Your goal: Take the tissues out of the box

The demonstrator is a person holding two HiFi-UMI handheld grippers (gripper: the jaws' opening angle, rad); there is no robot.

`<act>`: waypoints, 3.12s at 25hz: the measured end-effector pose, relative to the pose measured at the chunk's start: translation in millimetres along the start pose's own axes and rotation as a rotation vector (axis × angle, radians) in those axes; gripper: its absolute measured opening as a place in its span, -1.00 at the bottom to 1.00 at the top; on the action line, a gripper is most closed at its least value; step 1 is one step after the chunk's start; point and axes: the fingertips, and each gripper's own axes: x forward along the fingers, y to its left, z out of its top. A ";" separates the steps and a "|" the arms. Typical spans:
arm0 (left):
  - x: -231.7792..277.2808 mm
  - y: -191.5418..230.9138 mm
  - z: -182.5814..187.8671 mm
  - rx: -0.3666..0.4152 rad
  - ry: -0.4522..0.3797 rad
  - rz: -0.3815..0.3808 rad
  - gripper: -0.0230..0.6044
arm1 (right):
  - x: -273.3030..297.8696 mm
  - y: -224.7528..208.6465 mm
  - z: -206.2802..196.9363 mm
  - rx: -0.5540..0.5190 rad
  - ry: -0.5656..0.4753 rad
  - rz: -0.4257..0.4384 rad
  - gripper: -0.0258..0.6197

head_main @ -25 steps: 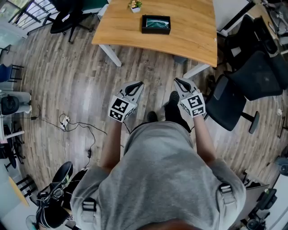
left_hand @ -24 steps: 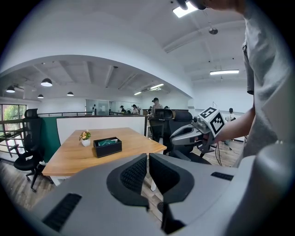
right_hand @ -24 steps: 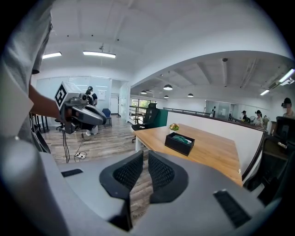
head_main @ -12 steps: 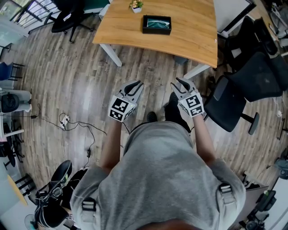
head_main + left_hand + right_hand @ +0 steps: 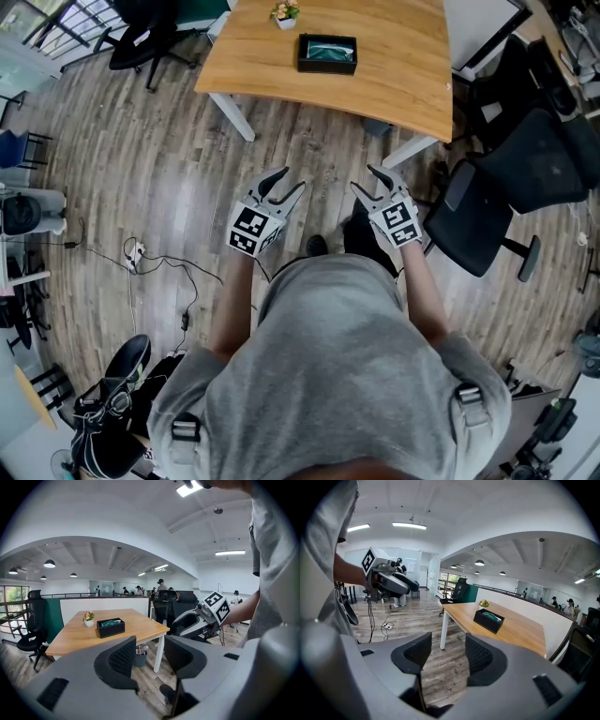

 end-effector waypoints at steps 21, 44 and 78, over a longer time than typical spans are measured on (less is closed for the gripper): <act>29.5 8.4 0.7 0.002 0.044 -0.006 -0.14 | 21.1 -29.5 -1.4 0.023 -0.014 0.032 -0.02; 115.1 75.8 36.3 -0.044 0.080 0.072 -0.14 | 97.2 -141.8 14.4 0.000 -0.014 0.133 -0.02; 227.9 99.0 92.5 -0.058 0.072 0.250 -0.14 | 123.0 -296.3 13.2 0.017 -0.080 0.262 -0.03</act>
